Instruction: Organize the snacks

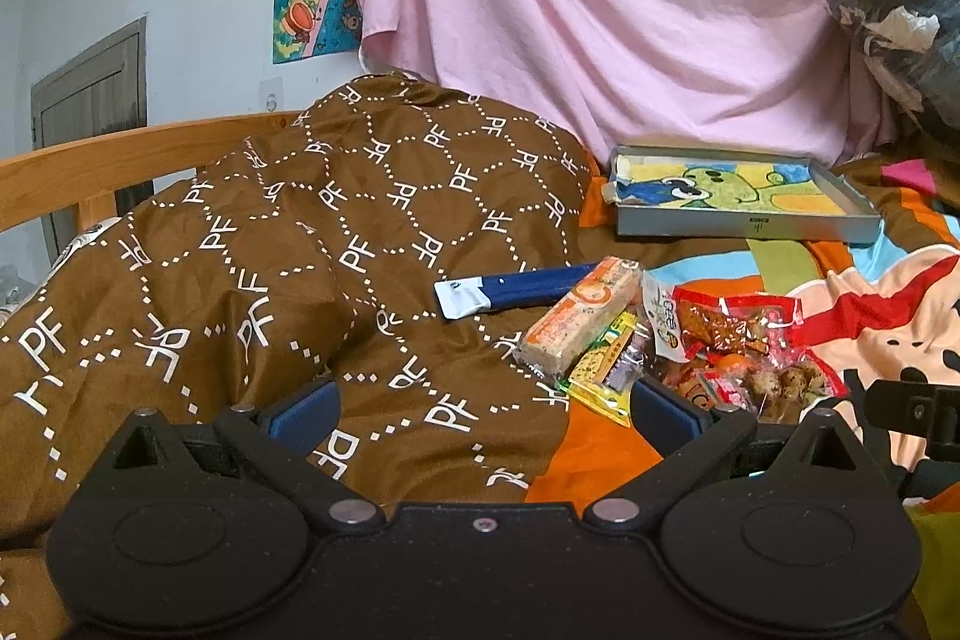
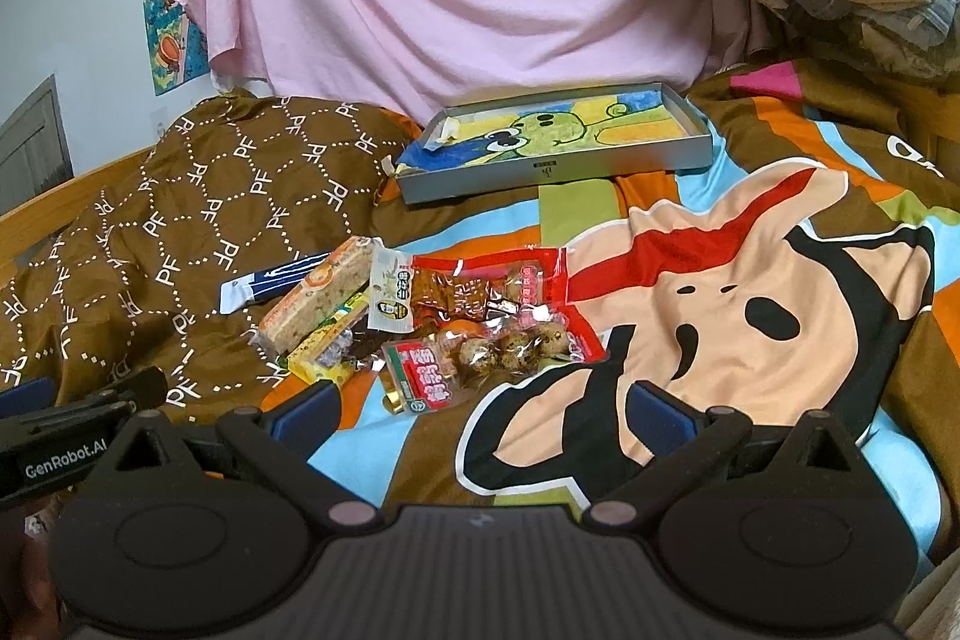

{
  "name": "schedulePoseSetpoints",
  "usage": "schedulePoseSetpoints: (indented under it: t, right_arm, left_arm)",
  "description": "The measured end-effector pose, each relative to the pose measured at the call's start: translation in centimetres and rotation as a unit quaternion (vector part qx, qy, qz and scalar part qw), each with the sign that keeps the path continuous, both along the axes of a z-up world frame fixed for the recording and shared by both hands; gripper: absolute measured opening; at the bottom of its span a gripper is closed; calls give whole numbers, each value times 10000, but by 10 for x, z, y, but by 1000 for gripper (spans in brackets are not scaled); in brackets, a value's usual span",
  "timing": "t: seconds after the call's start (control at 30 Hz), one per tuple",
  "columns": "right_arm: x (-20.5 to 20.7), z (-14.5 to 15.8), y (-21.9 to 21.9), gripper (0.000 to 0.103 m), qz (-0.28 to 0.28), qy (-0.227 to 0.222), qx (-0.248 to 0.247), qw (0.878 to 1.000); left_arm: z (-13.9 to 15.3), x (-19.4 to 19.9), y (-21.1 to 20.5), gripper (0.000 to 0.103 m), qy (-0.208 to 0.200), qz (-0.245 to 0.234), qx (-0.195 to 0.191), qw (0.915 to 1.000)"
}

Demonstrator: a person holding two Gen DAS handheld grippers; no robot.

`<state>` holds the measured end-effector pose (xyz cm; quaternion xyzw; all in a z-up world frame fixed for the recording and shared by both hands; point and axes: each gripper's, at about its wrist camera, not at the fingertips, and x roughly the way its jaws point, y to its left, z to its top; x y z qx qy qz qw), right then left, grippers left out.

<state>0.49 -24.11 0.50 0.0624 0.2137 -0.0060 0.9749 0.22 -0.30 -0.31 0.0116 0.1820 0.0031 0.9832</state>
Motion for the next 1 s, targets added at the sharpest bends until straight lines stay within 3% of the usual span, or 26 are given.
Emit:
schedulePoseSetpoints:
  t: [0.63,1.0]
  right_arm:
    - [6,-5,-11,103,17,410,401,9984]
    - [-5,5,-19,103,60,270,574,9980]
  left_arm:
    - [4,3,-10,102,347,-8,38,9994]
    - [20,-2,-26,102,376,53,211,9991]
